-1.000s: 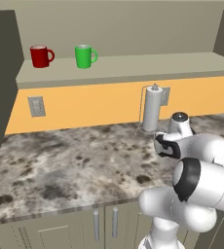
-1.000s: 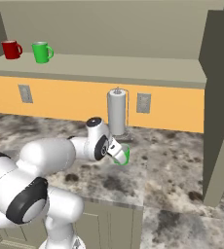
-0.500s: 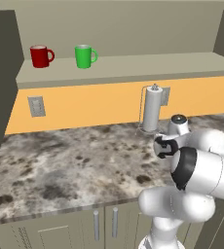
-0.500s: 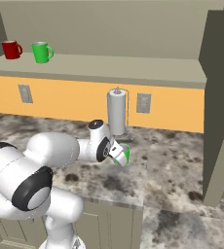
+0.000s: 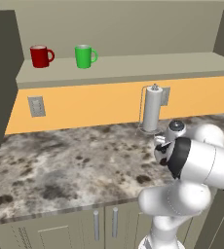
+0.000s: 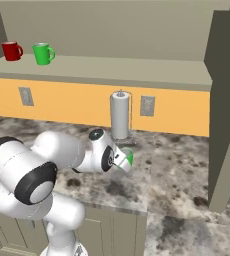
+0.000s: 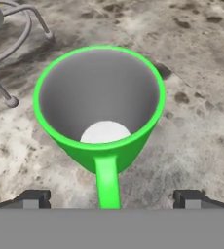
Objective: Pick the mug on the counter and place it in the cabinet with the handle facing the right, like the mugs already inside.
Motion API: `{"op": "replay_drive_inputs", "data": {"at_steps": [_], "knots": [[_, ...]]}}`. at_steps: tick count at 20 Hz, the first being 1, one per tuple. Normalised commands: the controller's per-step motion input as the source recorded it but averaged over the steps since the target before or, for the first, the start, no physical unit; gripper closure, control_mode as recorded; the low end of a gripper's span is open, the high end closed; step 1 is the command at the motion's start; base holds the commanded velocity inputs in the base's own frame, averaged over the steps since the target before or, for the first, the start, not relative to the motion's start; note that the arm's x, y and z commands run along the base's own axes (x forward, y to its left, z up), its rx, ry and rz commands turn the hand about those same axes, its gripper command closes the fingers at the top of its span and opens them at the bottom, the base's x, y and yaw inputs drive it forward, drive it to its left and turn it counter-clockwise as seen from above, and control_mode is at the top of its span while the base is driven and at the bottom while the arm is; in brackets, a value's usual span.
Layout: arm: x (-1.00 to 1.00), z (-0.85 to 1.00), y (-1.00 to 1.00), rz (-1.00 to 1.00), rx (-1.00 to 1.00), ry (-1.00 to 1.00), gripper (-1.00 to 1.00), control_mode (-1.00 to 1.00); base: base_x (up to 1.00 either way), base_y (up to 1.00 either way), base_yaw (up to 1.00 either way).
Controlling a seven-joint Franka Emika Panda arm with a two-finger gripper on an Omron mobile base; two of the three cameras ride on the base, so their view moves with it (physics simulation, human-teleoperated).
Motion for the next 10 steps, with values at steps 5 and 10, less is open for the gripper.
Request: {"op": "replay_drive_inputs", "data": {"at_steps": [5, 10], "knots": [[0.0, -0.11, 0.0, 0.0, -0.1, -0.01, -1.0, -1.0, 0.0, 0.0, 0.0], [0.0, 0.06, 0.0, 0.0, -0.06, 0.01, -1.0, -1.0, 0.0, 0.0, 0.0]]}}
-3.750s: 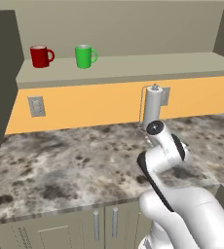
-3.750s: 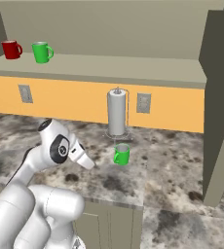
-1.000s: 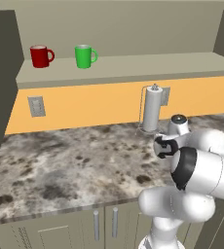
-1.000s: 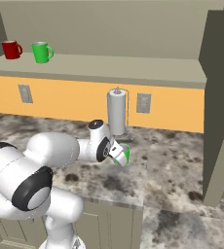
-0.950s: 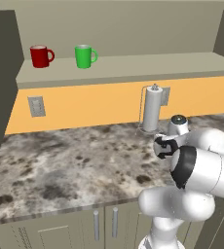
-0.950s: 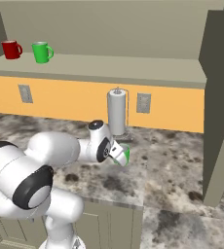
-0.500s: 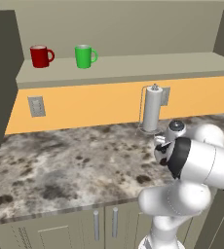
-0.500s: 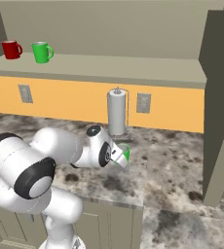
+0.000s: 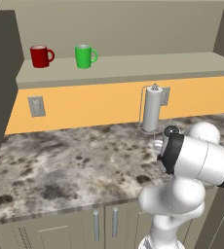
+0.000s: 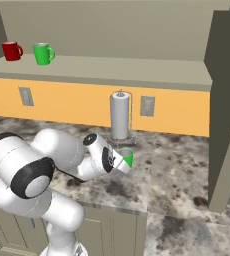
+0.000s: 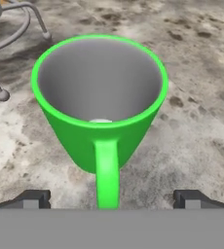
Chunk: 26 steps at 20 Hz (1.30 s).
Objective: Pick the mug on the counter and place it in the cabinet with the handle facing the right, like the mugs already inside.
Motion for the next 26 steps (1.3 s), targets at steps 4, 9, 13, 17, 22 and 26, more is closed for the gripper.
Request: {"op": "replay_drive_inputs", "data": {"at_steps": [4, 9, 13, 17, 22, 26], "knots": [[0.06, 0.0, 0.0, 0.0, -0.01, 0.0, -1.0, -1.0, 0.0, 0.0, 0.0], [0.13, 0.1, -0.01, 0.0, 0.0, 0.0, -1.0, -1.0, 0.0, 0.0, 0.0], [0.13, 0.21, 0.0, 0.0, 0.0, 0.0, -1.0, -1.0, 0.0, 0.0, 0.0], [0.04, 0.3, -0.01, 0.0, 0.0, 0.0, -1.0, -1.0, 0.0, 0.0, 0.0], [0.17, 0.1, -0.07, 0.0, 0.0, 0.0, -1.0, -1.0, 0.0, 0.0, 0.0], [0.13, -0.01, -0.16, 0.0, 0.0, 0.0, -1.0, -1.0, 0.0, 0.0, 0.0]]}}
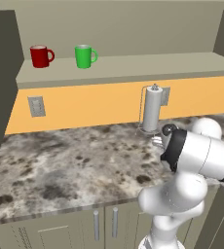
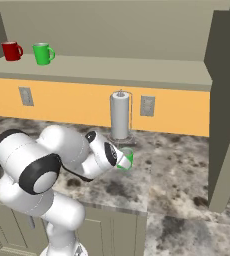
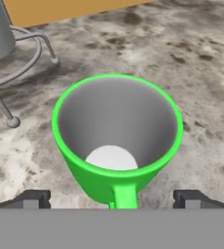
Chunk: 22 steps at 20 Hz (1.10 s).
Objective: Pick the mug on the counter and place it in the cabinet with the handle facing the right, like the mugs already inside.
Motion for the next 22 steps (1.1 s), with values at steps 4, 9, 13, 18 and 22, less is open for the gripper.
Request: {"op": "replay_drive_inputs", "data": {"at_steps": [4, 9, 13, 18, 22], "knots": [[0.03, -0.13, -0.12, 0.0, 0.0, 0.02, -1.0, -1.0, 0.0, 0.0, 0.0], [-0.06, -0.21, -0.03, 0.0, 0.0, 0.06, -1.0, -1.0, 0.0, 0.0, 0.0], [0.06, -0.07, -0.09, 0.01, 0.0, 0.05, -1.0, -1.0, 0.0, 0.0, 0.0], [0.12, -0.02, -0.13, 0.0, 0.0, 0.0, -1.0, -1.0, 0.0, 0.0, 0.0], [0.03, -0.19, -0.01, 0.0, 0.03, 0.0, 1.0, -1.0, 0.0, 0.0, 0.0]]}}
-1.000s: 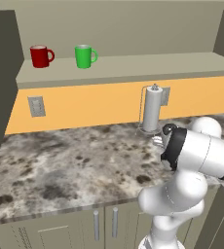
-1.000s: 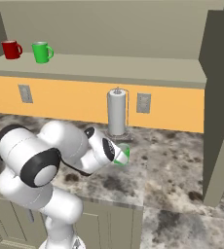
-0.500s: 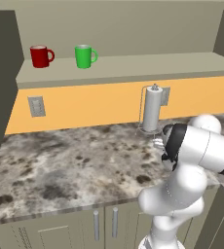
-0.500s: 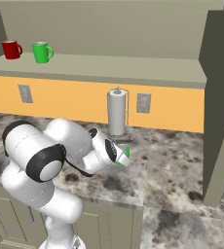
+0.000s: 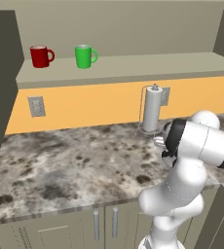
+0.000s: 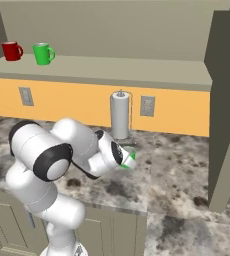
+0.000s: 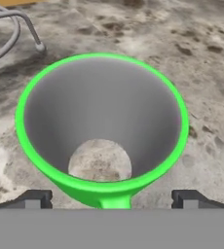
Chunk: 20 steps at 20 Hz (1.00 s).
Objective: Pick the mug on the counter and place it in the cabinet with the handle facing the right, like the mugs already inside.
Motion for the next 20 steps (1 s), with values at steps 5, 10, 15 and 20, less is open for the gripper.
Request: {"op": "replay_drive_inputs", "data": {"at_steps": [5, 10, 15, 20], "knots": [[0.04, -0.1, 0.0, 0.0, 0.02, 0.0, 1.0, -1.0, 0.0, 0.0, 0.0], [0.09, -0.06, -0.04, 0.0, 0.02, 0.0, 1.0, -1.0, 0.0, 0.0, 0.0], [0.06, -0.04, -0.04, 0.0, 0.02, 0.0, 1.0, -1.0, 0.0, 0.0, 0.0], [-0.25, 0.02, -0.06, 0.07, 0.07, 0.01, 1.0, -1.0, 0.0, 0.0, 0.0]]}}
